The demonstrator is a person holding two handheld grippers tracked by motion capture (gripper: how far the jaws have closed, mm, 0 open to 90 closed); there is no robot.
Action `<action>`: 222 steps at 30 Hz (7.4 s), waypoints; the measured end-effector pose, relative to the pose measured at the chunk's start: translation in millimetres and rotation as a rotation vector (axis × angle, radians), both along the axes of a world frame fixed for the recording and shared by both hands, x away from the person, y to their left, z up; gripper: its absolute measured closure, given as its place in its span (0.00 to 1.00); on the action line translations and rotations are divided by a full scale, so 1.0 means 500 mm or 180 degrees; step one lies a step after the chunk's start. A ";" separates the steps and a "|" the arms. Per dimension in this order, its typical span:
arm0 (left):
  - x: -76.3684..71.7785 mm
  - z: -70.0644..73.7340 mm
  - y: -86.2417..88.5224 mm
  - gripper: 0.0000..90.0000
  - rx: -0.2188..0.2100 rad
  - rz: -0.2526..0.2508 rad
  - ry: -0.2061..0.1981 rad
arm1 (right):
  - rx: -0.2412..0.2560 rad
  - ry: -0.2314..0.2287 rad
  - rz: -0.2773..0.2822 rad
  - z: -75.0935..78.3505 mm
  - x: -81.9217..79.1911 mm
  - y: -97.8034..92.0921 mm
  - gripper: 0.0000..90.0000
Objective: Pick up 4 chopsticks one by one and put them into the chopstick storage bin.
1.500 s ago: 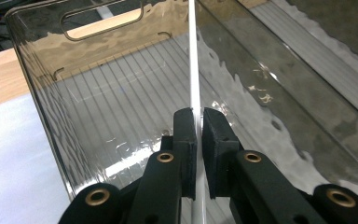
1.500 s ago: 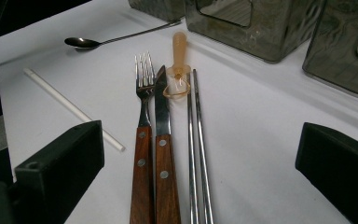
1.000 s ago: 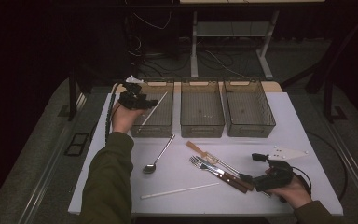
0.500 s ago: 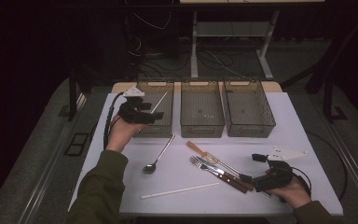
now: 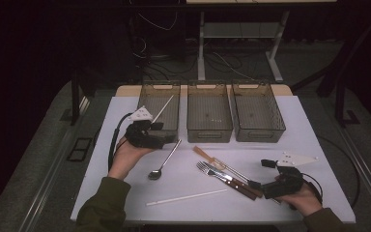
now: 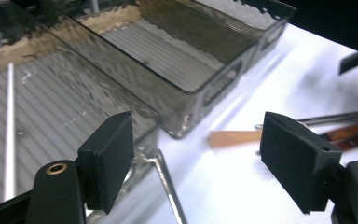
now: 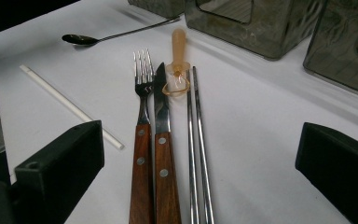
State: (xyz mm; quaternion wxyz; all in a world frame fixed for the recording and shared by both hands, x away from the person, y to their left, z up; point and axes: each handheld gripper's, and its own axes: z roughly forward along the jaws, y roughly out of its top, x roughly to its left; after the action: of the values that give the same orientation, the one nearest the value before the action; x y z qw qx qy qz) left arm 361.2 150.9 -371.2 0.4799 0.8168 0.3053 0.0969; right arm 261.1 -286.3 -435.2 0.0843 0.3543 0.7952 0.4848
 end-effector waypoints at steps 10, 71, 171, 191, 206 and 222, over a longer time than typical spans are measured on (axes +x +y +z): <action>-0.060 -0.036 -0.006 0.28 -0.0040 -0.0153 -0.0028 | -0.0035 0.0005 -0.0014 -0.005 0.006 0.000 0.01; -0.214 -0.144 -0.100 0.86 0.0802 -0.1192 0.0328 | -0.0107 -0.0056 -0.0016 -0.002 -0.009 -0.004 0.01; -0.079 0.021 -0.018 0.94 -0.0356 -0.0350 -0.0197 | -0.0082 -0.0026 -0.0032 -0.002 -0.007 -0.007 0.01; 0.051 0.108 0.026 0.94 -0.0311 0.0032 -0.0310 | -0.0061 -0.0007 -0.0068 -0.004 -0.008 -0.013 0.01; 0.160 0.099 0.058 0.94 -0.0174 0.0613 -0.0414 | -0.0053 -0.0005 -0.0046 -0.003 -0.010 -0.011 0.01; 0.189 0.008 0.085 0.94 0.0364 0.0791 0.0084 | -0.0050 -0.0007 -0.0043 -0.002 -0.010 -0.011 0.01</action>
State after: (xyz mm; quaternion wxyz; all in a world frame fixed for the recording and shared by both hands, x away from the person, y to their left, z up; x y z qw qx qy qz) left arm 455.7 193.3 -367.4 0.4128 0.7999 0.4044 0.1621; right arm 256.0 -291.7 -436.3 0.0912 0.3585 0.7964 0.4785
